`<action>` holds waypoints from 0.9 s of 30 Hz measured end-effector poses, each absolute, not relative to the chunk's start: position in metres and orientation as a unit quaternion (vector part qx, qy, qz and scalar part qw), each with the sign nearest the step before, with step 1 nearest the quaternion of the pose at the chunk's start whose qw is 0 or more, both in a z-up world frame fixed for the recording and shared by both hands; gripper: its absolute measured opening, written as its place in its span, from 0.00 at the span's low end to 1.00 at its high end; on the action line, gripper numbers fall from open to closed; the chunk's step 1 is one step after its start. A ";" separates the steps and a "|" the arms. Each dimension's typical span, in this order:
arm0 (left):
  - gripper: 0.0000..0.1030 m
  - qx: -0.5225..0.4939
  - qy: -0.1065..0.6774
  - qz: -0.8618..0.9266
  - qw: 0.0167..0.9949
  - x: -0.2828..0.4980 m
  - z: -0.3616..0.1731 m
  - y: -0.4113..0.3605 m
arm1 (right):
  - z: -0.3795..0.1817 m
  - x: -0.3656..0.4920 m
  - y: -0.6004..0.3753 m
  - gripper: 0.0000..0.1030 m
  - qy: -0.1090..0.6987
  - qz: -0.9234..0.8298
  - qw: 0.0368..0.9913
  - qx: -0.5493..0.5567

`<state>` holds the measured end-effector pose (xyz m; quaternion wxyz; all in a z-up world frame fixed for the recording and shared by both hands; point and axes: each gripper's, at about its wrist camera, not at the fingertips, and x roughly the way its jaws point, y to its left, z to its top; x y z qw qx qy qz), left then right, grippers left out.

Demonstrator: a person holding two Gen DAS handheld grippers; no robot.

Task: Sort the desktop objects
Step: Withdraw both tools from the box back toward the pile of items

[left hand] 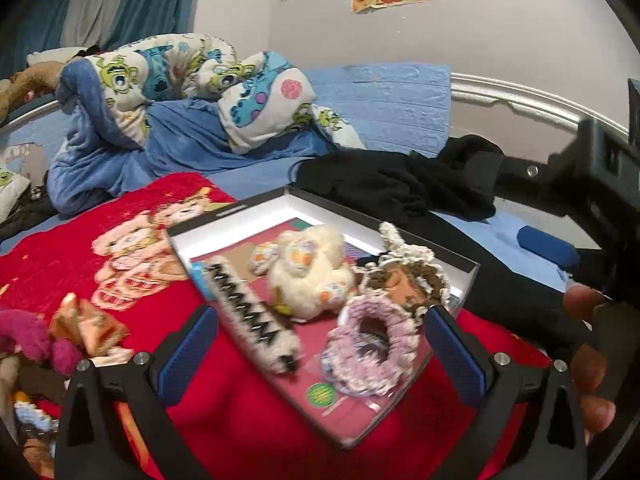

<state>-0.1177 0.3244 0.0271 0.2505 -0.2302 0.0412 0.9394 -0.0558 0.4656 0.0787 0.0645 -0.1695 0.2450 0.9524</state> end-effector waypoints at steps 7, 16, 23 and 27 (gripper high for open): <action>1.00 -0.227 0.039 0.955 0.186 -0.103 0.053 0.263 | 0.088 -0.052 0.430 1.00 0.232 0.959 0.038 -0.158; 1.00 -0.206 0.039 0.974 0.084 -0.058 0.081 0.144 | 0.108 -0.031 0.362 1.00 0.221 0.970 -0.006 -0.097; 1.00 -0.196 0.008 0.980 0.027 -0.019 0.092 0.056 | 0.120 -0.023 0.289 1.00 0.171 0.982 -0.043 -0.064; 1.00 -0.192 0.010 0.981 0.004 0.003 0.088 0.028 | 0.112 -0.028 0.239 1.00 0.138 0.982 -0.091 -0.094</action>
